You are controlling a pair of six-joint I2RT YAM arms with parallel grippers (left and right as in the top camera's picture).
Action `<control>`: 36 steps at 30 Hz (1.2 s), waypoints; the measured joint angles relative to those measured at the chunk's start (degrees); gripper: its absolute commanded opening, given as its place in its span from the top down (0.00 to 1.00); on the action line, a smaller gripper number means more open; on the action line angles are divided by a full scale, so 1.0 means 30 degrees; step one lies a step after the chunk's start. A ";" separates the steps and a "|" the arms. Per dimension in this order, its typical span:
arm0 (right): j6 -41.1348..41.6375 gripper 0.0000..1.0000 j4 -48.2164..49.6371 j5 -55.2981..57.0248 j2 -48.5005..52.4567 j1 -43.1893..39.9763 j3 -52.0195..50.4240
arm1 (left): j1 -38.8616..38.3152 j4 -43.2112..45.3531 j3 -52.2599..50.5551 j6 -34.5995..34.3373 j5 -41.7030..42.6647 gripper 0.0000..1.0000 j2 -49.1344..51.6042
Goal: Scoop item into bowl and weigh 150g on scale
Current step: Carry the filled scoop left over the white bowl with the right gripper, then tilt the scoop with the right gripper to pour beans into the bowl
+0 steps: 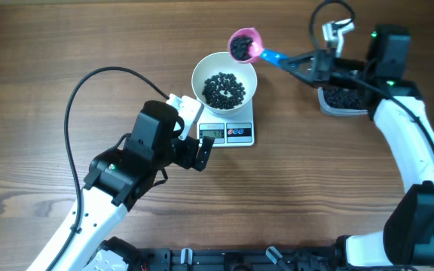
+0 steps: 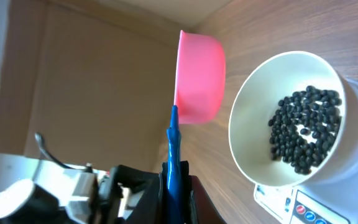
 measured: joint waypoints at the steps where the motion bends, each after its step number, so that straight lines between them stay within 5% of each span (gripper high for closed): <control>1: -0.0969 0.96 0.0007 0.0852 0.0000 0.0794 0.0000 | 0.0000 -0.0007 0.0000 0.0000 -0.0007 0.00 0.0000; 13: -0.8801 0.96 -0.2033 0.9785 0.0000 0.4146 0.0000 | 0.0000 -0.0007 0.0000 0.0000 -0.0007 0.00 0.0000; 36: -1.5810 0.96 -0.3971 1.6356 -0.2783 0.6878 0.0000 | 0.0000 -0.0007 0.0000 0.0000 -0.0007 0.00 0.0000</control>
